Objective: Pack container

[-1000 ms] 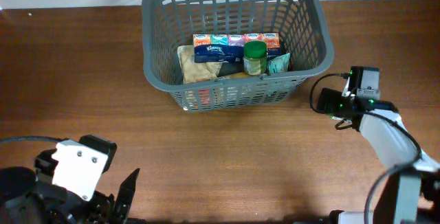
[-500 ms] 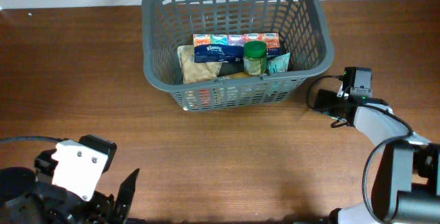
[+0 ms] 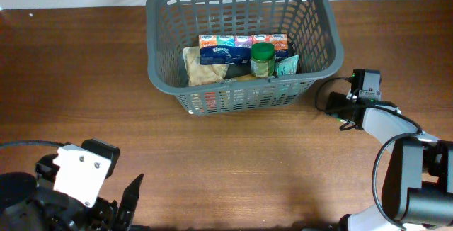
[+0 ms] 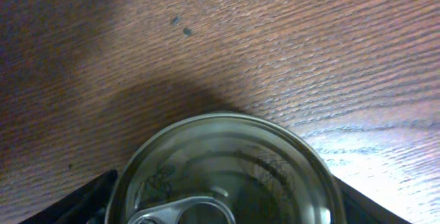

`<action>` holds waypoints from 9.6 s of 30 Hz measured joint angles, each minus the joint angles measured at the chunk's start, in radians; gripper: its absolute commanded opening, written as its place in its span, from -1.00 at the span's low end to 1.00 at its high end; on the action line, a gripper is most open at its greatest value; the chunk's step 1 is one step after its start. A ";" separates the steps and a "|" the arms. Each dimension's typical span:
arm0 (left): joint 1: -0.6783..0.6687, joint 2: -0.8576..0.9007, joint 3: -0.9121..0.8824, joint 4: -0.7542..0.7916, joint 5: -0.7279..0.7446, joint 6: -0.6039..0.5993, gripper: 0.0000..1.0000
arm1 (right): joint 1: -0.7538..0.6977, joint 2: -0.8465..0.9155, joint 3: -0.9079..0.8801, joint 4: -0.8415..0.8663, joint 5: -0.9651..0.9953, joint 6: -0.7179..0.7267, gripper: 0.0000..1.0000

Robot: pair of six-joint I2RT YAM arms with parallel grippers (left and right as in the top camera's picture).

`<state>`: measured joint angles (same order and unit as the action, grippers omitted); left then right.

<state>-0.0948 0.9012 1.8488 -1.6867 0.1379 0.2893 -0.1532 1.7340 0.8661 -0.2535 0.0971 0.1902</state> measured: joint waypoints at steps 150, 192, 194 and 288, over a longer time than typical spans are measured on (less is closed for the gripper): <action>0.000 0.000 0.000 -0.001 0.000 0.000 0.98 | 0.564 -0.615 1.086 -1.378 -0.017 0.064 0.98; 0.000 0.000 0.001 0.000 0.000 0.000 0.98 | 0.566 -1.461 0.073 -0.727 0.121 0.281 0.98; 0.000 0.000 0.001 0.000 0.000 0.000 0.98 | 0.566 -1.506 -0.036 -0.648 0.160 0.282 0.98; -0.077 -0.799 -1.692 1.234 0.068 -0.340 0.98 | 0.566 -1.719 -0.722 -0.228 0.224 0.232 0.98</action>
<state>-0.1719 0.1020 0.1570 -0.4526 0.2062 -0.0505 0.4133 0.0154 0.1440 -0.4812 0.3214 0.4221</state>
